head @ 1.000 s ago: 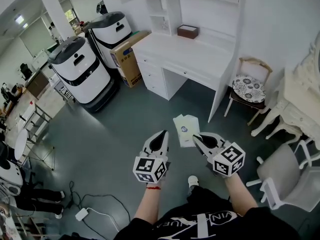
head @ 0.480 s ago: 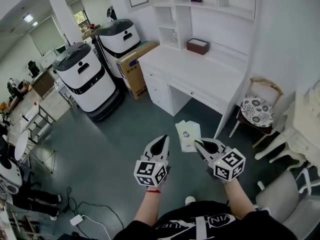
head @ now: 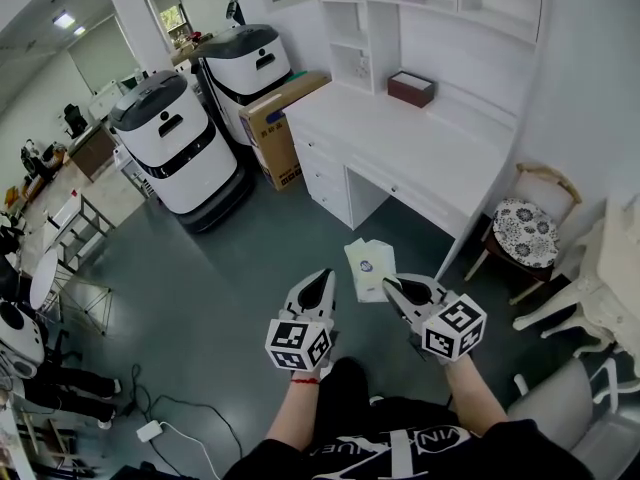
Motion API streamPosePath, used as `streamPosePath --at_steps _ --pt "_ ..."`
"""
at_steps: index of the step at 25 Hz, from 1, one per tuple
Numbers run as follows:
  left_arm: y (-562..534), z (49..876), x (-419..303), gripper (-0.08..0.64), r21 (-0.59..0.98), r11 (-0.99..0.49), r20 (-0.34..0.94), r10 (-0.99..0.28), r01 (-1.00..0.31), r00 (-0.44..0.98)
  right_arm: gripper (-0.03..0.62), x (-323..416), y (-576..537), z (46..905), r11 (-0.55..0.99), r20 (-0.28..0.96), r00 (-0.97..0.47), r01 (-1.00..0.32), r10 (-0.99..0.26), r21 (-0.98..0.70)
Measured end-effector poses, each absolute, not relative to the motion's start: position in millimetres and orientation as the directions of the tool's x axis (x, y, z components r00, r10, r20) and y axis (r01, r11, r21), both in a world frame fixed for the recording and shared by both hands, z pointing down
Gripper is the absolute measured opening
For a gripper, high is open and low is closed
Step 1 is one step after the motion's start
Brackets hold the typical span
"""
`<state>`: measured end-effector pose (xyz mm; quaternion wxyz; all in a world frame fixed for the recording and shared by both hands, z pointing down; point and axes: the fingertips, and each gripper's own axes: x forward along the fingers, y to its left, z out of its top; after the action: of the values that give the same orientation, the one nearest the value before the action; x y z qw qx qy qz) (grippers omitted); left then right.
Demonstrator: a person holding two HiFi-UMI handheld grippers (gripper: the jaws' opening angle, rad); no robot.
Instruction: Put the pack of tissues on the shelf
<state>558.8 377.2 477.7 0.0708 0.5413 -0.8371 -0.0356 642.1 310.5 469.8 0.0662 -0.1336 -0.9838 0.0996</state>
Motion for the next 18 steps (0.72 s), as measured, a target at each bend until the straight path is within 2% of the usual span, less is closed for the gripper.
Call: streamPosePath --at_steps 7,18 --pt "339 481 505 0.005 0.135 0.379 0.082 -0.925 -0.916 -0.370 0.008 585 279 475 0.947 0.101 -0.961 0.229 0.256 -0.227" --pt "294 462 375 0.005 0.136 0.335 0.074 -0.942 -0.932 -0.327 0.008 464 240 459 0.958 0.111 -0.971 0.182 0.211 -0.222"
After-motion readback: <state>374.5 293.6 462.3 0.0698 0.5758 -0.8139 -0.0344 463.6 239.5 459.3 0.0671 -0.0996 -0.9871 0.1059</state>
